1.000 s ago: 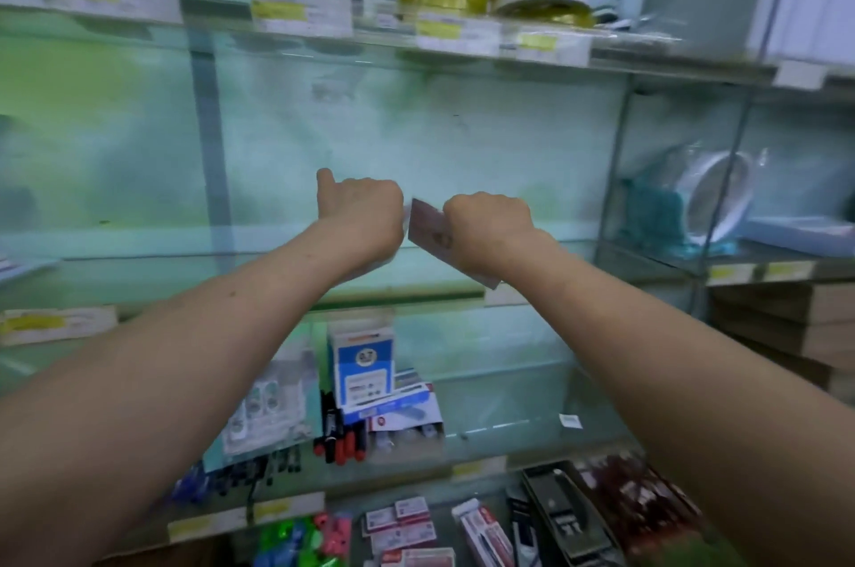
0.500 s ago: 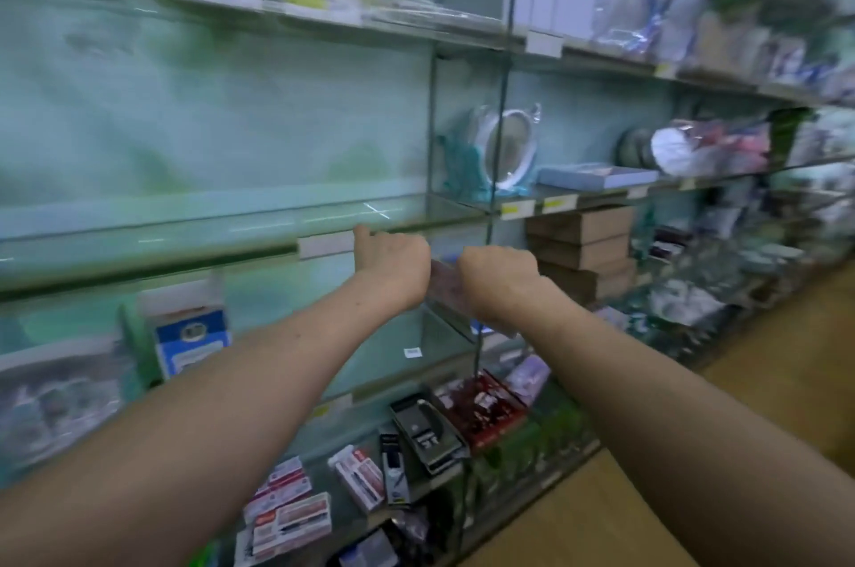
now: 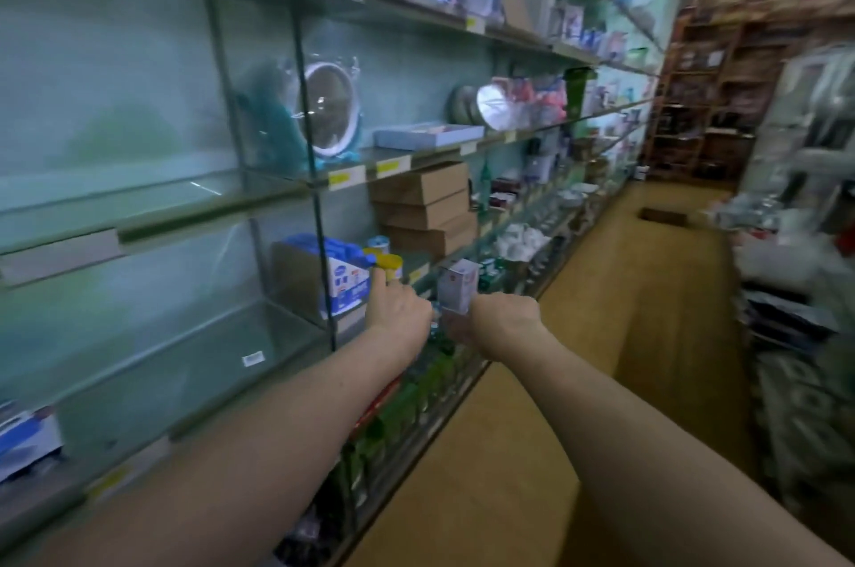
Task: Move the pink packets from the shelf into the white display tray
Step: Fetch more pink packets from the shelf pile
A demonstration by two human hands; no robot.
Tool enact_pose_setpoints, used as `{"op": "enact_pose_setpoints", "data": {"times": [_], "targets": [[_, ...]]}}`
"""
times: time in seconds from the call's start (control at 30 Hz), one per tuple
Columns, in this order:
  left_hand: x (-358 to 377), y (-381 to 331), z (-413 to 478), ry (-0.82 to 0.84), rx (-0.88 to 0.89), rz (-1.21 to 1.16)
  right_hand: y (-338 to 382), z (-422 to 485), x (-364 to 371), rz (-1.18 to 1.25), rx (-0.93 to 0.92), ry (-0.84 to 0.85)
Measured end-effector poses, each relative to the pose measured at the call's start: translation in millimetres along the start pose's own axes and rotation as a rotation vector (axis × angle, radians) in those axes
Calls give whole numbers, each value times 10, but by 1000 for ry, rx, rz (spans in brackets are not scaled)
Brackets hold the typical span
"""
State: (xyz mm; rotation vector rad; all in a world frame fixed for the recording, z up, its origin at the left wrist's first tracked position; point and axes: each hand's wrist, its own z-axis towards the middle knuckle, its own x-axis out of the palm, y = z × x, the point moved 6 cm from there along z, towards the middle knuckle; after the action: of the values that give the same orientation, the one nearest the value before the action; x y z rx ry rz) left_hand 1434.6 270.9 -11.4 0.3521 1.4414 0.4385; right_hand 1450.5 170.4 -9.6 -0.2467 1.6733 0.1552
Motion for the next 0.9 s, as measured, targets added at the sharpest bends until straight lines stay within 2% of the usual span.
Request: {"op": "enact_pose_setpoints", "data": {"times": [0.2, 0.43, 0.9], "targets": [[-35, -516, 724, 7, 123, -28, -591, 301, -47, -65, 99, 25], [-234, -967, 1509, -88, 268, -28, -1119, 787, -162, -86, 189, 4], [-395, -1718, 2624, -190, 416, 18, -2034, 1739, -46, -112, 333, -29]]}}
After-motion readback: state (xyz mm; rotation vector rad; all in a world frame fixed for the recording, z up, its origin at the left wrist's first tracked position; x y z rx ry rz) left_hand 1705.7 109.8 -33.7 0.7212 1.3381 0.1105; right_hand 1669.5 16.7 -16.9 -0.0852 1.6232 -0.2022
